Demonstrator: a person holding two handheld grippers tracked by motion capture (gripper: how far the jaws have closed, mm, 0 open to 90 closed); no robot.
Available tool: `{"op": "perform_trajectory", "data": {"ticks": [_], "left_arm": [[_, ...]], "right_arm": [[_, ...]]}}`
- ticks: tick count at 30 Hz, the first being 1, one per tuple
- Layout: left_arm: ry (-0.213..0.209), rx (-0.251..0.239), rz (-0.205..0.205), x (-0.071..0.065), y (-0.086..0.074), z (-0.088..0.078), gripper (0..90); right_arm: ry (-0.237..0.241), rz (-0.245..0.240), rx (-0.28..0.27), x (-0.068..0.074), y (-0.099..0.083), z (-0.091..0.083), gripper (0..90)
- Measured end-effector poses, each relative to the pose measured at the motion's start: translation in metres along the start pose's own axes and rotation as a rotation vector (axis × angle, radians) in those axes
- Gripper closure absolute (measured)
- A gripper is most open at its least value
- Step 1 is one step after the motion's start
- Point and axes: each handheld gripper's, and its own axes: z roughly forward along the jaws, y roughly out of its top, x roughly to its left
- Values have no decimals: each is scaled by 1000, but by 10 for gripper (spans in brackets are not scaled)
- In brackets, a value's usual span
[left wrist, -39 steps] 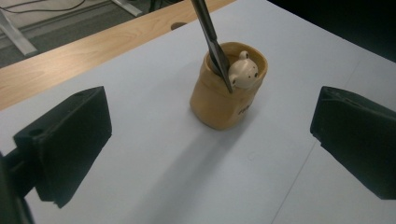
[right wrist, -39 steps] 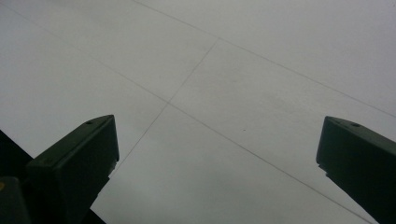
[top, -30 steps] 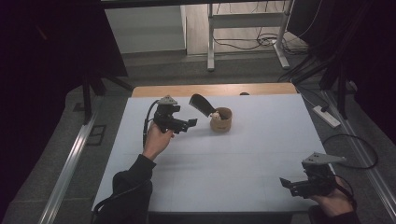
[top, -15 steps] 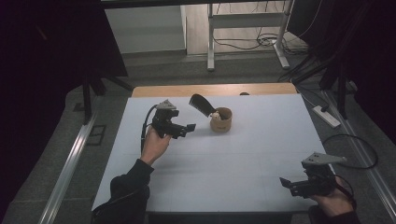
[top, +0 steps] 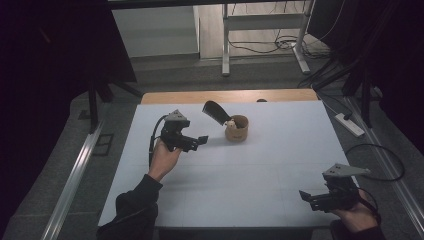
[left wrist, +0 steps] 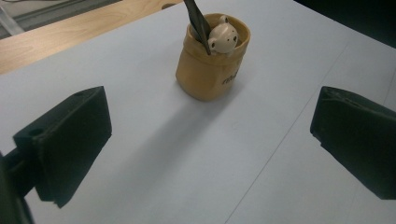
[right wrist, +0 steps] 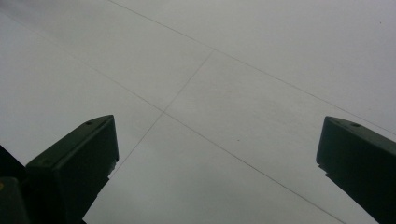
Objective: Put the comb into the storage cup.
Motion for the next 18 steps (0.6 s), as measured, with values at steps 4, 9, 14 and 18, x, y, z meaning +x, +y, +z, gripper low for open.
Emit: {"op": "perform_trajectory", "data": {"ticks": [4,9,14,18], "left_arm": [[1,3,-4,0,-2,-3,0],[4,3,-11,-1,-5,-6,0],[-4,-1,-15,-3,-7,-9,0],[-8,-3,-16,-5,-9,-11,0]], "right_arm": [[1,-3,1,0,0,0,0],[-1,-4,2,1,0,0,0],[-2,-6,5,1,0,0,0],[-4,-8,5,1,0,0,0]]}}
